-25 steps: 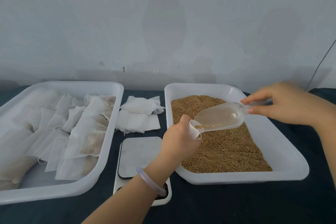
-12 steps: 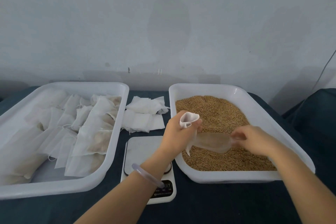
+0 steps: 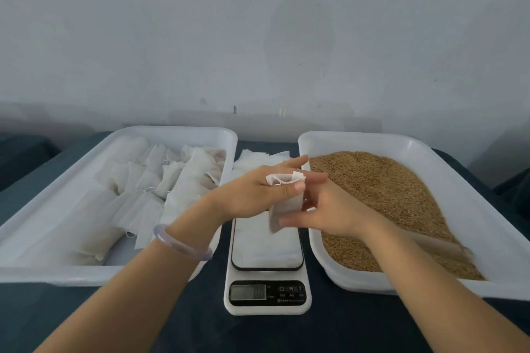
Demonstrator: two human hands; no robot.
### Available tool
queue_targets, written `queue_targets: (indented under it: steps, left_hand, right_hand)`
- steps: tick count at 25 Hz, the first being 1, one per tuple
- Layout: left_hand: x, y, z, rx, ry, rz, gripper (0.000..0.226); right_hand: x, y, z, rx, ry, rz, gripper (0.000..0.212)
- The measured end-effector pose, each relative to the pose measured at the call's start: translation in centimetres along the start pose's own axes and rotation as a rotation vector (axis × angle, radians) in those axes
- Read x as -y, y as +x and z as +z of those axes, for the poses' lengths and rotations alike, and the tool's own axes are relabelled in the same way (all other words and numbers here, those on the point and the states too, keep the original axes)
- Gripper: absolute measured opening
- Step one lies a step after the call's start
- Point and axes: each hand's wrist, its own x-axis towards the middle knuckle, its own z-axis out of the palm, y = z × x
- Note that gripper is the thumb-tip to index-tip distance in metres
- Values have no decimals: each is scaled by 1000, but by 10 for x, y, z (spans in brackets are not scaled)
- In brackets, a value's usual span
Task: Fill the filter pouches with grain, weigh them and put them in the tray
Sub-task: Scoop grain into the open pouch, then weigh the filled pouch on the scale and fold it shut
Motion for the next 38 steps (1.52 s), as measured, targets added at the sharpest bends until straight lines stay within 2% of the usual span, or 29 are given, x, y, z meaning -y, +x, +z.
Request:
queue_targets:
  steps: [3, 6, 8, 11, 15, 18, 21, 25, 27, 30, 31, 34, 38]
  left_hand:
    - [14, -15, -17, -139, 56, -93, 36]
    - [31, -25, -26, -226, 291, -232, 44]
    - [40, -27, -26, -228, 462, -292, 27]
    - [51, -22, -22, -280, 602, -340, 18]
    - [58, -19, -20, -202, 663, -390, 29]
    - [60, -20, -21, -182, 672, -403, 43]
    - [62, -22, -22, -204, 590, -411, 47]
    - [67, -22, -22, -274, 543, -360, 41]
    - [69, -21, -21, -290, 579, -333, 41]
    - [71, -16, -18, -211, 753, -336, 28]
    - [71, -15, -17, -187, 810, -333, 25]
    - [69, -13, -13, -128, 963, -339, 20]
    - [69, -10, -7, -81, 1117, -330, 14]
  right_hand:
    - [-7, 20, 15, -138, -72, 66, 21]
    - [-19, 31, 25, -256, -185, 130, 20]
    - [-25, 35, 28, -293, -215, 178, 26]
    - [-33, 33, 27, -226, -304, 198, 32]
    - [-39, 29, 30, -188, -458, 158, 31]
    - [-39, 28, 27, -215, -326, 196, 44]
    - [-42, 29, 24, -239, -252, 225, 51]
    - [-41, 30, 22, -215, -193, 214, 43]
    - [-40, 32, 24, -188, -293, 210, 37]
    - [-41, 35, 31, -142, -513, 202, 49]
    - [-42, 37, 33, -115, -590, 197, 45]
    - [-42, 42, 36, -22, -788, 197, 16]
    - [-42, 44, 41, 54, -902, 208, 18]
